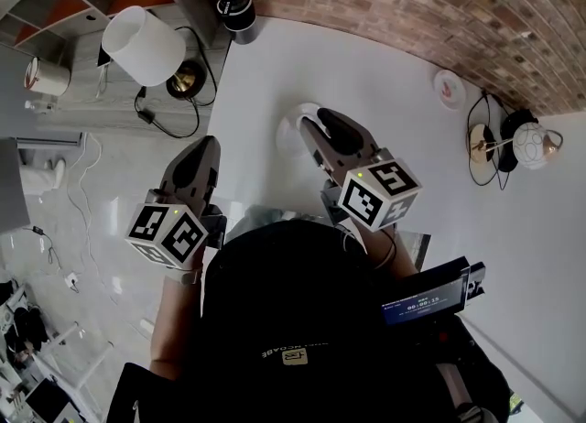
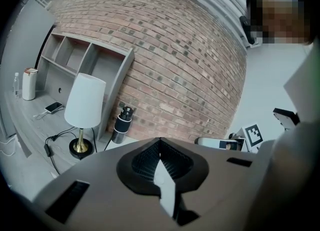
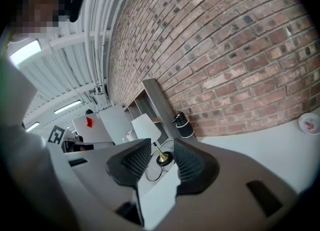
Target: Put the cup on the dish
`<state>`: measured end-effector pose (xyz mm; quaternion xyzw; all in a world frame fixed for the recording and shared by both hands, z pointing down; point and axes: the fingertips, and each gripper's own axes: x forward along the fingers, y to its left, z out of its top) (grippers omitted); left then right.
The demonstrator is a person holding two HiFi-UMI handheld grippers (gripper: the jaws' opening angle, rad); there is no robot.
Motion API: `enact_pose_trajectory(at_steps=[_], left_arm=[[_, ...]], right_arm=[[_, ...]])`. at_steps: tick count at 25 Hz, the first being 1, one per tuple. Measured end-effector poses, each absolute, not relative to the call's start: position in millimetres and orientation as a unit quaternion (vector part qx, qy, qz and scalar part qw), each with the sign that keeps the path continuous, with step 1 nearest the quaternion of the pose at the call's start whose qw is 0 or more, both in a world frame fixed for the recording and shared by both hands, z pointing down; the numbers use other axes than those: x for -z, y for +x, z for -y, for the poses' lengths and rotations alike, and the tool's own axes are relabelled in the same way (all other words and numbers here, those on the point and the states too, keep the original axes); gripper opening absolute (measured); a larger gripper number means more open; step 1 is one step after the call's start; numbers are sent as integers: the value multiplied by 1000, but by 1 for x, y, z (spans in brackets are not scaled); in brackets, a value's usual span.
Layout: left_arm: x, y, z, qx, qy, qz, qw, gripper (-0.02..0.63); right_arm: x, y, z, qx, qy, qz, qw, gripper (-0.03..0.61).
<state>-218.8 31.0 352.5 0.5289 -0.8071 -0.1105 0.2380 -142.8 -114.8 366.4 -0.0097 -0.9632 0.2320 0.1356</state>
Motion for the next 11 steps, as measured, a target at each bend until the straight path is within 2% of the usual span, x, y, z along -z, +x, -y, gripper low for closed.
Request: enact_pose_trajectory(at_steps=[6,11], left_arm=[[-345,-211,-22,128,553,790,230,6],[-344,-203,-16,100,563,788,228,5]], right_arm=[[-367,-142,120,-235,-8,963,135,147],[-368,-140,123,-236,-8,963,134,147]])
